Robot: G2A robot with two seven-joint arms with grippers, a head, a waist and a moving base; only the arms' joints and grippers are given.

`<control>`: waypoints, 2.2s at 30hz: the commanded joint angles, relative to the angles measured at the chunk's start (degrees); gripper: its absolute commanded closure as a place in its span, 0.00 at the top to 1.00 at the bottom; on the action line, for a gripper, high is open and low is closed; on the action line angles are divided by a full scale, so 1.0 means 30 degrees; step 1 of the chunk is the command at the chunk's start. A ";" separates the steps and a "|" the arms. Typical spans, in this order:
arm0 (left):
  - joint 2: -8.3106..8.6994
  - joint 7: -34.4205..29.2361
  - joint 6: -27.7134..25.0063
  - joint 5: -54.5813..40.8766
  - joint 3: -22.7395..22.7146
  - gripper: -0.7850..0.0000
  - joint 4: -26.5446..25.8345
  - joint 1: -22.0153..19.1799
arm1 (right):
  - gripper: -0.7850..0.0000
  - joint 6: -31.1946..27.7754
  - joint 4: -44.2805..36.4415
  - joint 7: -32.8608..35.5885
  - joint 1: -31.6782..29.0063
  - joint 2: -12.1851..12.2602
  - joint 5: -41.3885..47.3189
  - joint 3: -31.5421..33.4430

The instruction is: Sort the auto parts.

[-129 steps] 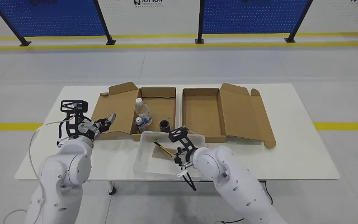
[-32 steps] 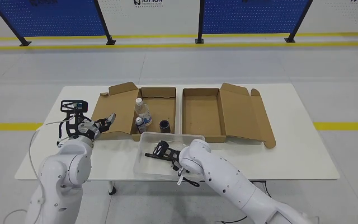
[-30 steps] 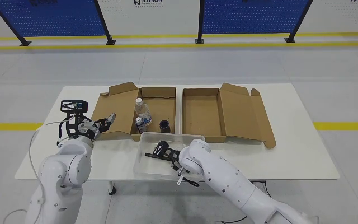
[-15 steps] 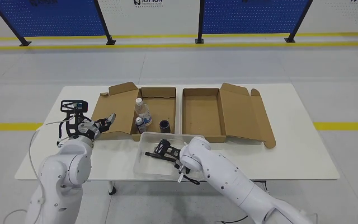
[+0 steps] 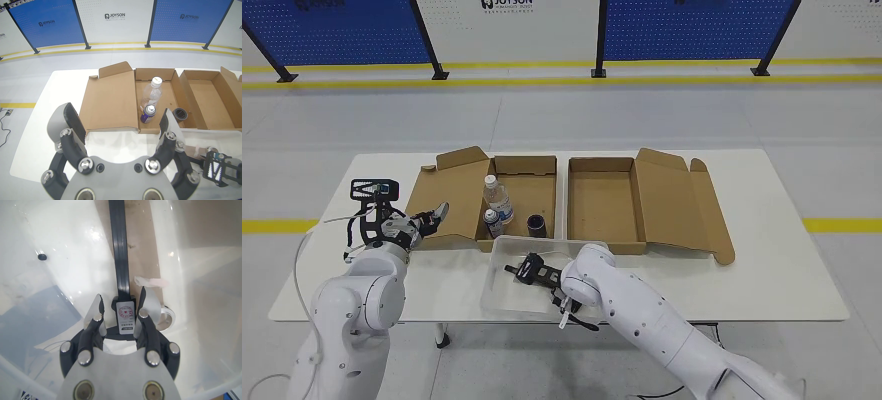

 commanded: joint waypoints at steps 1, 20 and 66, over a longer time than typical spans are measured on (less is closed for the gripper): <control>0.0000 0.0000 0.0000 0.0000 0.0000 1.00 0.0000 0.0000 | 0.43 0.0058 0.0094 -0.0009 0.0008 -0.0033 0.0102 0.0036; 0.0000 0.0000 0.0000 0.0000 0.0000 1.00 0.0000 0.0000 | 0.00 0.0859 0.0229 -0.0530 -0.0094 -0.0215 0.0478 0.0476; 0.0000 0.0000 0.0000 0.0000 0.0000 1.00 0.0000 0.0000 | 0.00 0.5415 -0.7201 -0.1918 -0.5412 0.1318 0.2323 0.5685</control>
